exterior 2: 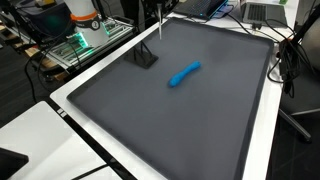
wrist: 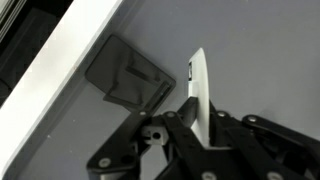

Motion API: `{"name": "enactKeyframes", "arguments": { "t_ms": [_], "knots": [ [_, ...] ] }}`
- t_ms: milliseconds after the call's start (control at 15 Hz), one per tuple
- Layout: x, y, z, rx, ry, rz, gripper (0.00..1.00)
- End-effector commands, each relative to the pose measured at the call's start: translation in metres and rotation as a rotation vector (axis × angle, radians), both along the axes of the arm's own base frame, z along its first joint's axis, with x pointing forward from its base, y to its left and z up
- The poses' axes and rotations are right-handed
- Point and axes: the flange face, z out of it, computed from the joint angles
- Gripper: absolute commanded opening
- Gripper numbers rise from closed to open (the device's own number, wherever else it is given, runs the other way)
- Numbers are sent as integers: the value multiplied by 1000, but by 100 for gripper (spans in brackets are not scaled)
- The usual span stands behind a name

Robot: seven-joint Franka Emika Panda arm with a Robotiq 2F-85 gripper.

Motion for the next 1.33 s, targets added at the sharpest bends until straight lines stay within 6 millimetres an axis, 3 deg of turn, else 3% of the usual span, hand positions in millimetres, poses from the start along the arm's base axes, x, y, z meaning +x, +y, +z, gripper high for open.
{"name": "enactKeyframes", "arguments": {
  "t_ms": [0,267,600,800,867,1267],
  "knots": [
    [41,25,-1,-56,72,169,2],
    [75,45,-12,-87,84,377,2],
    [102,47,-26,-141,104,637,2],
    [108,37,-29,-146,99,804,2],
    [105,43,-29,-133,83,711,9],
    [108,38,-28,-126,84,780,9]
  ]
}}
